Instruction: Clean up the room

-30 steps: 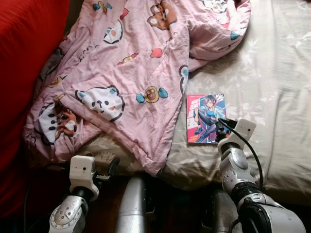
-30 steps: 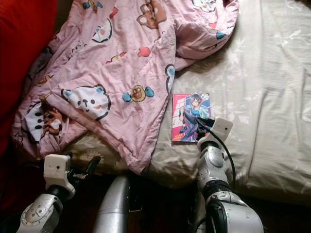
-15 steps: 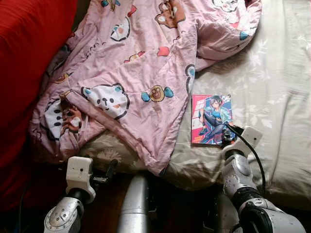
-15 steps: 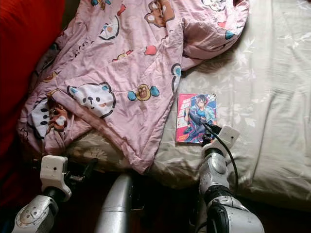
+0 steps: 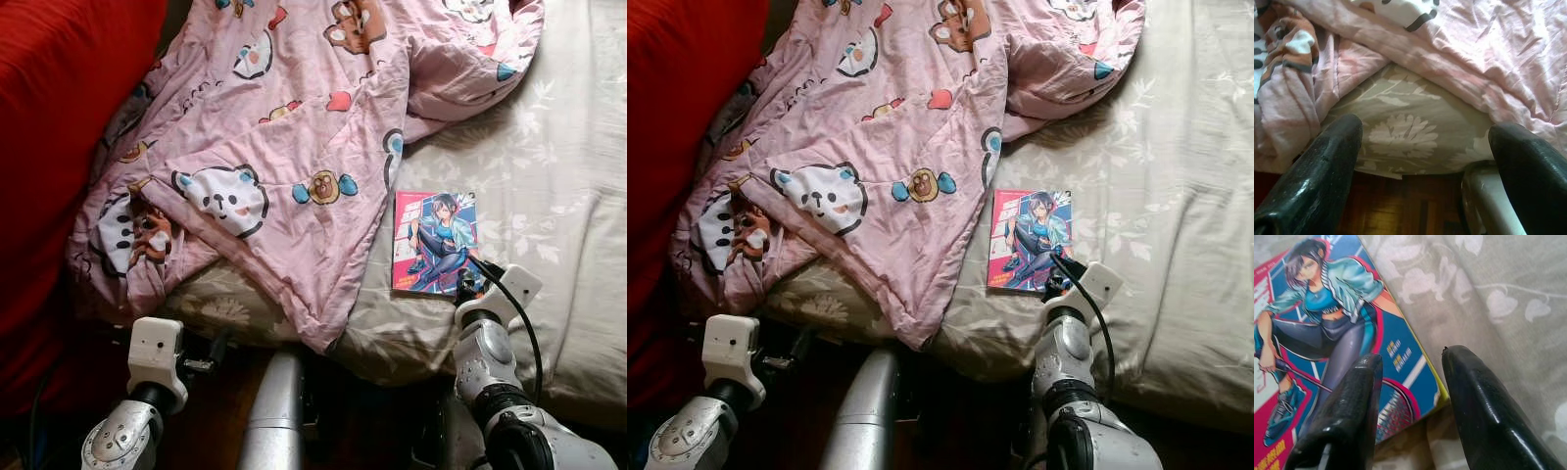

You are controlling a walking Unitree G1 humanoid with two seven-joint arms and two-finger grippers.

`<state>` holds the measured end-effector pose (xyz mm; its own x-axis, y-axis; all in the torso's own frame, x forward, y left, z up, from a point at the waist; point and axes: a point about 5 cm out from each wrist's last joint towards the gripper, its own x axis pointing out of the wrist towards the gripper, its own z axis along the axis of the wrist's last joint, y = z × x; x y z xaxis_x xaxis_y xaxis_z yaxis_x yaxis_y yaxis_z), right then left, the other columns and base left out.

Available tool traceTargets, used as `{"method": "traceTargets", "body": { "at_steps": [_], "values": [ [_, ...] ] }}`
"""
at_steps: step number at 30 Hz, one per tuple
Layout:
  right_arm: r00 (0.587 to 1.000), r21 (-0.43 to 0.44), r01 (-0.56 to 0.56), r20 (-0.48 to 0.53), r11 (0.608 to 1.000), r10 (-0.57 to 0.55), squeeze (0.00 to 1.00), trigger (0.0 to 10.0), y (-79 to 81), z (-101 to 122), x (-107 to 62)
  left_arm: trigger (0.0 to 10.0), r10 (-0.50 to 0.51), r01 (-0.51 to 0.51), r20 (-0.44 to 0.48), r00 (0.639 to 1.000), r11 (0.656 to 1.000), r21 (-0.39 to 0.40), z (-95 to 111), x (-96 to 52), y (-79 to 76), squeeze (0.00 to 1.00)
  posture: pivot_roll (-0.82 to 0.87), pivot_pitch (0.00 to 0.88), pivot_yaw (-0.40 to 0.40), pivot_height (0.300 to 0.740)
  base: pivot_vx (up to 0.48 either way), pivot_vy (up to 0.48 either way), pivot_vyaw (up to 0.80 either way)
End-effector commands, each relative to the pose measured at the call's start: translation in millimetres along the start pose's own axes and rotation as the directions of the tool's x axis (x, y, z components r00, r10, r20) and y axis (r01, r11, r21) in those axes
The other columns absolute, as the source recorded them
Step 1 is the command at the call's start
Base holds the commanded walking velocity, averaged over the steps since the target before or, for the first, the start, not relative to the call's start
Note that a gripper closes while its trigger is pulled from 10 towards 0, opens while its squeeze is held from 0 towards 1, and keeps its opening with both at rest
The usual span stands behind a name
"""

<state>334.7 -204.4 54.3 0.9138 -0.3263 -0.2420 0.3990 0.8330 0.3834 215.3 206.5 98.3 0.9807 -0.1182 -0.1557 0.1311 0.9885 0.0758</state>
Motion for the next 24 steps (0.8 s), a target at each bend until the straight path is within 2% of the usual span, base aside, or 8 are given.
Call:
{"method": "traceTargets", "body": {
  "at_steps": [1, 12, 19, 24],
  "values": [
    [0.998, 0.017, 0.029, -0.065, 0.999, -0.028, 0.00, 10.0, -6.9, -18, -7.1, 10.0, 0.023, -0.023, -0.027, 0.999, 1.000, 0.000, -3, -8.5, 7.8, 0.00, 0.25, 0.435, 0.239, 0.621, 0.000, 0.000, 0.00],
    [0.995, 0.047, 0.022, -0.096, 0.999, -0.018, 0.00, 10.0, -7.6, -23, -8.7, 10.0, 0.022, -0.022, -0.035, 0.999, 1.000, 0.006, -2, -10.5, 8.6, 0.00, 0.26, 0.443, 0.246, 0.621, 0.000, 0.000, 0.00],
    [0.994, 0.050, -0.010, -0.108, 0.999, 0.016, 0.00, 10.0, -2.2, -24, -8.2, 10.0, 0.021, -0.021, -0.034, 0.999, 1.000, 0.003, -1, -10.4, 8.2, 0.00, 0.26, 0.444, 0.247, 0.621, 0.000, 0.000, 0.00],
    [0.996, 0.054, -0.044, -0.075, 0.998, 0.048, 0.00, 10.0, 4.3, -17, -5.5, 10.0, 0.021, -0.021, -0.034, 0.999, 1.000, -0.001, -1, -8.9, 7.6, 0.00, 0.26, 0.442, 0.242, 0.621, 0.000, 0.000, 0.00]
  ]
}}
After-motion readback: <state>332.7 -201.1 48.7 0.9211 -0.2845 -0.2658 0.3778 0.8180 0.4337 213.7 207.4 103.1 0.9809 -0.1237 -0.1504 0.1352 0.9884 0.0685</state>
